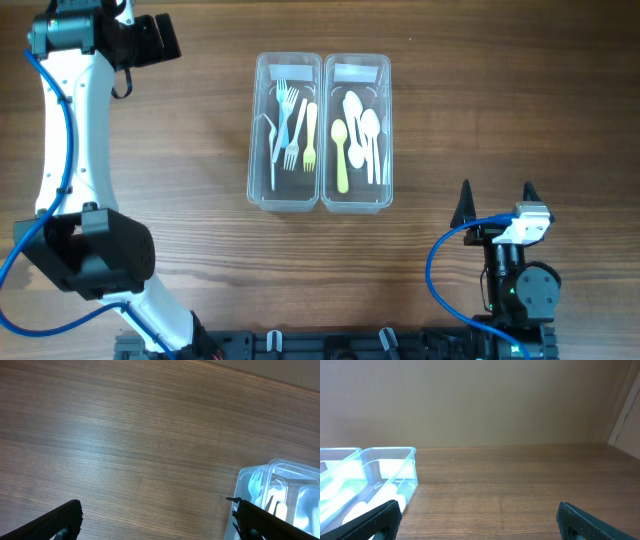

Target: Pack container

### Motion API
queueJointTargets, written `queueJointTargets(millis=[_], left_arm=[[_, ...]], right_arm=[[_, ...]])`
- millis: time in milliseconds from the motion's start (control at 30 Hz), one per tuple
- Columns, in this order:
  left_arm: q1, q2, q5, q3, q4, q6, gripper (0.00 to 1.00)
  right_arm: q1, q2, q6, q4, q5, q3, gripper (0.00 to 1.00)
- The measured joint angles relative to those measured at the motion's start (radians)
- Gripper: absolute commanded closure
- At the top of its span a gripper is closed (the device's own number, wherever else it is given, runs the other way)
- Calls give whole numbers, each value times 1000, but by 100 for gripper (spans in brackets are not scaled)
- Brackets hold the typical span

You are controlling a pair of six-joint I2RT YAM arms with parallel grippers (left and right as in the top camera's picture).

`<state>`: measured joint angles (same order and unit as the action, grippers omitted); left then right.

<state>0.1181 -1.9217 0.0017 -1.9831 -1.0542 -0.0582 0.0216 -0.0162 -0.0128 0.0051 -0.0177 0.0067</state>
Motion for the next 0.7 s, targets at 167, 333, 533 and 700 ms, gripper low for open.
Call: queueJointTargets(millis=[167, 333, 533, 700], left_arm=[[0, 0, 0, 0, 0, 0, 0], [0, 0, 0, 0, 0, 0, 0], [0, 0, 0, 0, 0, 0, 0], [-2, 9, -8, 0, -39, 0, 0]], right_arm=[[0, 0, 0, 0, 0, 0, 0], [0, 0, 0, 0, 0, 0, 0], [0, 0, 0, 0, 0, 0, 0], [0, 0, 0, 0, 0, 0, 0]])
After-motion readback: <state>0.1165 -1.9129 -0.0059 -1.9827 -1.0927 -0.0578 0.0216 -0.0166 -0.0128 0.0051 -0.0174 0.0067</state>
